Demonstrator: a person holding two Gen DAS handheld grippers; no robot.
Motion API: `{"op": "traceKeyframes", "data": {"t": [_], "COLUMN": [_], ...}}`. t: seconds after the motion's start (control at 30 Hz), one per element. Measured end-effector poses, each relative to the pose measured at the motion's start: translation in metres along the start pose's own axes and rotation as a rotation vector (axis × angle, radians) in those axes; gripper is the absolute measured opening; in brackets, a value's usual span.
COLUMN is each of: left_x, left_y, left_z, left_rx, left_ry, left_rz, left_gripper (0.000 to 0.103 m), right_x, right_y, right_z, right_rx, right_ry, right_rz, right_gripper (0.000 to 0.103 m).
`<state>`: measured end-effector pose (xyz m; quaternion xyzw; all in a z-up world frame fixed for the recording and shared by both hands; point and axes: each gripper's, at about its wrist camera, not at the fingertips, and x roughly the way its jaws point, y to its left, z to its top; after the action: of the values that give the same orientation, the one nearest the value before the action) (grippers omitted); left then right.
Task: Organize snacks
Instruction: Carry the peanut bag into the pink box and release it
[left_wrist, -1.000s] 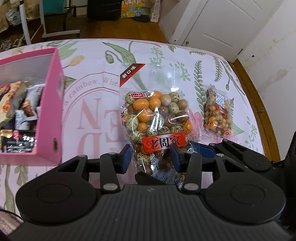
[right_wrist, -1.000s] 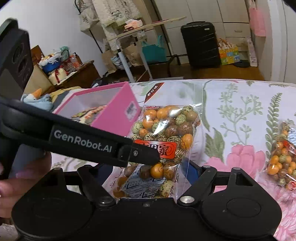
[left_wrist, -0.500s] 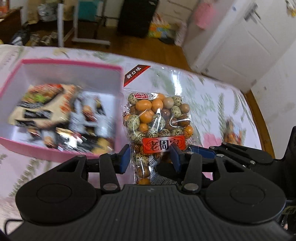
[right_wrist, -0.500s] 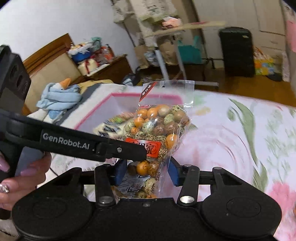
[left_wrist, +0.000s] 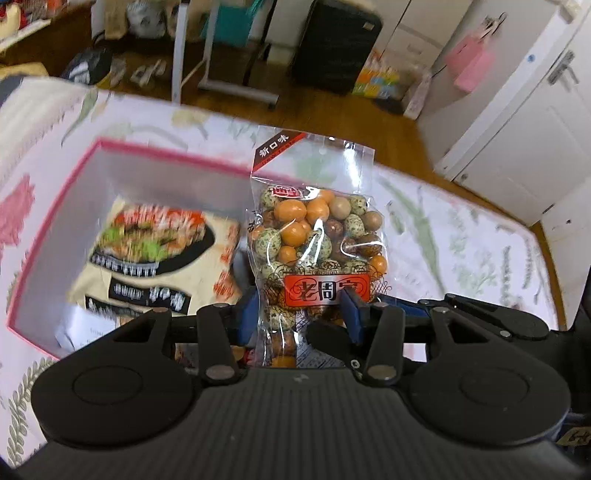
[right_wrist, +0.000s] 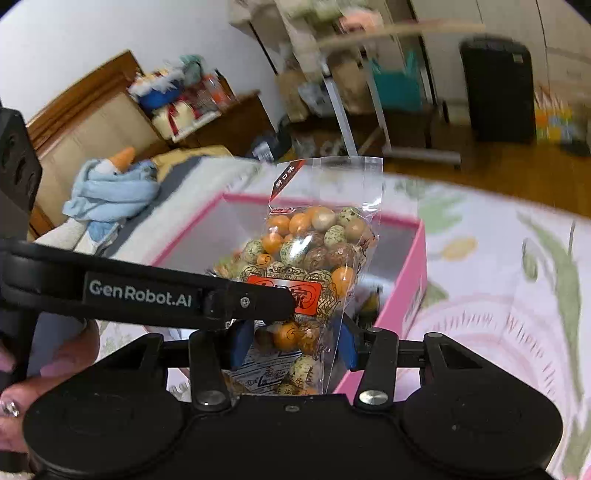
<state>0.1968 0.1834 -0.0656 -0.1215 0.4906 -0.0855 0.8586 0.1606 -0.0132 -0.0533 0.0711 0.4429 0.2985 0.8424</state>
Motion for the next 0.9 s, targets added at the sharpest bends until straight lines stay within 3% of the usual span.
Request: {"op": "traceKeyframes", "data": {"t": [0.17,0.33,0.43,0.57,0.77,0.9], "left_x": [0.02,0.017,0.012,0.001,-0.018,-0.028], "left_y": [0.014,0.005,0.001,-0.01,-0.042,-0.081], "left_z": [-0.001,-0.006,-0.009,-0.016,-0.028,-0.04], "left_rx": [-0.047,0.002,0.012,0.045,0.095,0.172], "left_ry": [0.042,-0.019,-0.036,-0.069,-0.09,-0.098], "left_rz": [-0.001,0.078,0.093,0.12,0.081,0.017], "left_gripper": [0.048,0.054,0.054,0.054,0.052,0.052], "right_x": [0.011,0.018,0.014,-0.008,-0.065,-0.108], "right_y": [-0.002,0.021,0.026,0.028,0.005,-0.029], "right_z": [-0.009,-0.01,-0.017,-0.027,-0.048,-0.071], "right_rx": [0.027,-0.11,-0.144,-0.17,-0.062,0.024], "right_ry": [0.015,-0.005,-0.024,-0.082,-0.162,-0.182], "right_rz": [-0.02,-0.136,-0.157,-0.142,-0.14,-0.194], "right_gripper": [0.053,0.052,0.052,0.052,0.057,0.06]}}
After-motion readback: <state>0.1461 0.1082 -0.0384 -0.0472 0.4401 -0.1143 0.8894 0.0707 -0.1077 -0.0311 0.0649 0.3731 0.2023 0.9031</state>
